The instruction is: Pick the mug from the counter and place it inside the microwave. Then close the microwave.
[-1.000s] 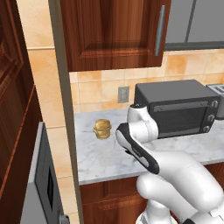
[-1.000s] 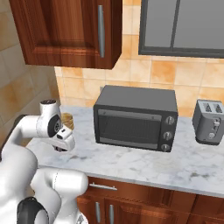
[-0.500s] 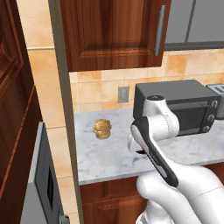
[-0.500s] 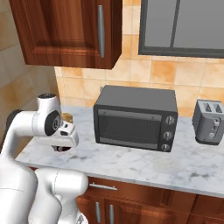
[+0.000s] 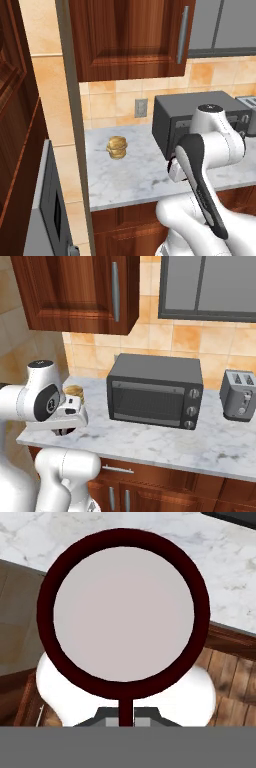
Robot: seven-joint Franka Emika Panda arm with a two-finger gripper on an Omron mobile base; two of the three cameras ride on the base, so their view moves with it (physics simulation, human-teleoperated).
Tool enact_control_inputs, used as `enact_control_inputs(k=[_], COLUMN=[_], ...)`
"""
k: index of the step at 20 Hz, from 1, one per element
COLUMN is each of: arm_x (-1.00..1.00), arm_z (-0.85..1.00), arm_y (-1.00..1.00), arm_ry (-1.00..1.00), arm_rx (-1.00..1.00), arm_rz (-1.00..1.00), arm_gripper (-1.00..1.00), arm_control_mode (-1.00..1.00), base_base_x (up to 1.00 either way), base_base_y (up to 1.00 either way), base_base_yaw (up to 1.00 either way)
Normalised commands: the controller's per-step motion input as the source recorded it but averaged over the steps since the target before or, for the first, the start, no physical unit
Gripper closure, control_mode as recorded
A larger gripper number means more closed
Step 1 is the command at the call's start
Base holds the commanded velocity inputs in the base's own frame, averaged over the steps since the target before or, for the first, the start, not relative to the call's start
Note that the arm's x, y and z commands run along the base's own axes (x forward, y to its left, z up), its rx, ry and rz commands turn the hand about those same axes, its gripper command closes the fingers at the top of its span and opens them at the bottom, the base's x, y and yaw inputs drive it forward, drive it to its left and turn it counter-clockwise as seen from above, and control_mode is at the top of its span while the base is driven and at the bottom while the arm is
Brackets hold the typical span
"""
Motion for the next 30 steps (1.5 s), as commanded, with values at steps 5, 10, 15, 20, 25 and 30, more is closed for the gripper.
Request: enact_control_inputs(k=[5, 10, 15, 20, 25, 30], arm_x=[-0.26, -0.25, -0.06, 0.0, 0.0, 0.0], arm_z=[0.52, 0.33, 0.11, 0.03, 0.27, 0.18], arm_y=[-0.19, -0.11, -0.18, -0.17, -0.08, -0.02], arm_ry=[-0.01, 0.0, -0.02, -0.05, -0.12, -0.09], arm_rx=[0.0, 0.01, 0.04, 0.01, 0.0, 0.01], arm_rz=[0.01, 0.0, -0.07, -0.14, -0.15, -0.07], arm_gripper=[1.0, 1.0, 1.0, 1.0, 1.0, 1.0], arm_control_mode=[-1.0, -1.0, -1.0, -1.0, -1.0, -1.0], base_base_x=[0.0, 0.0, 0.0, 0.0, 0.0, 0.0], base_base_y=[0.0, 0.0, 0.0, 0.0, 0.0, 0.0], base_base_yaw=[0.0, 0.0, 0.0, 0.0, 0.0, 0.0])
